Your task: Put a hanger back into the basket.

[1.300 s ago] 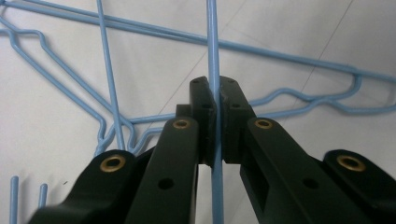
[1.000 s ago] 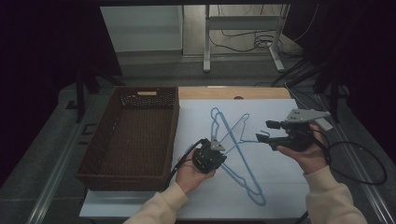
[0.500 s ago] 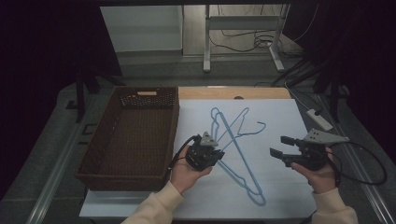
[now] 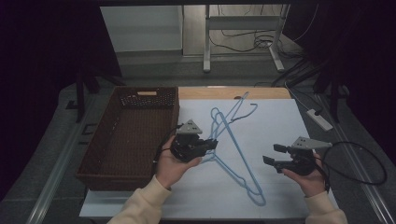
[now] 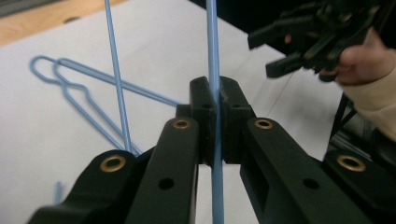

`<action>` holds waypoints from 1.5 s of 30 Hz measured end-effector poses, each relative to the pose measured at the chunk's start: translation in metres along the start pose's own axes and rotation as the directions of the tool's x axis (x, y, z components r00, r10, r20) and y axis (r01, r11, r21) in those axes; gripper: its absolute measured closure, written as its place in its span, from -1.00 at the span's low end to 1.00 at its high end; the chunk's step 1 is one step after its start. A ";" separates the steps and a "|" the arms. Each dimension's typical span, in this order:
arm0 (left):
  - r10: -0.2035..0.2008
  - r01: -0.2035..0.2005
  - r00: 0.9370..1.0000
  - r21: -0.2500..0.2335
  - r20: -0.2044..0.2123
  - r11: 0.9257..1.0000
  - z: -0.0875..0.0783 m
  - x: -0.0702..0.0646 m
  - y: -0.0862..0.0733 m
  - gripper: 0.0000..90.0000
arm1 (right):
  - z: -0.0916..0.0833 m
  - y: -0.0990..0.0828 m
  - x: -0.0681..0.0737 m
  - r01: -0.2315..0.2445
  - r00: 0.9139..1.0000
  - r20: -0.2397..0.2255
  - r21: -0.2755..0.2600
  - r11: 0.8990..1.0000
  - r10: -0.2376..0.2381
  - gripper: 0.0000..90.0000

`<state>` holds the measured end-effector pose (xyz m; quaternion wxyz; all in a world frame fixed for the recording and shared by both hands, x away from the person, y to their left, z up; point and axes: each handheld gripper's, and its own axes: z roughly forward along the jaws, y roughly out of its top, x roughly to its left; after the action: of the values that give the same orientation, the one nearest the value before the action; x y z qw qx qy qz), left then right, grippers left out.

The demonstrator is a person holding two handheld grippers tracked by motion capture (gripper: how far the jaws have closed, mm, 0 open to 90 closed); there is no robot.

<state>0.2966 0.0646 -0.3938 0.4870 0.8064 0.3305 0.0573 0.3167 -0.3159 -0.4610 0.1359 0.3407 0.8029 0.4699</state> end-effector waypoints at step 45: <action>-0.083 0.079 0.993 -0.054 -0.080 0.995 -0.151 0.142 -0.055 0.93 | 0.016 -0.009 0.000 -0.003 1.000 0.005 0.057 0.998 0.003 -0.36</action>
<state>0.3183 0.2781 -0.3936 0.4954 0.7766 0.3811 0.0788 0.3210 -0.3084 -0.4770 0.1274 0.3468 0.8151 0.4463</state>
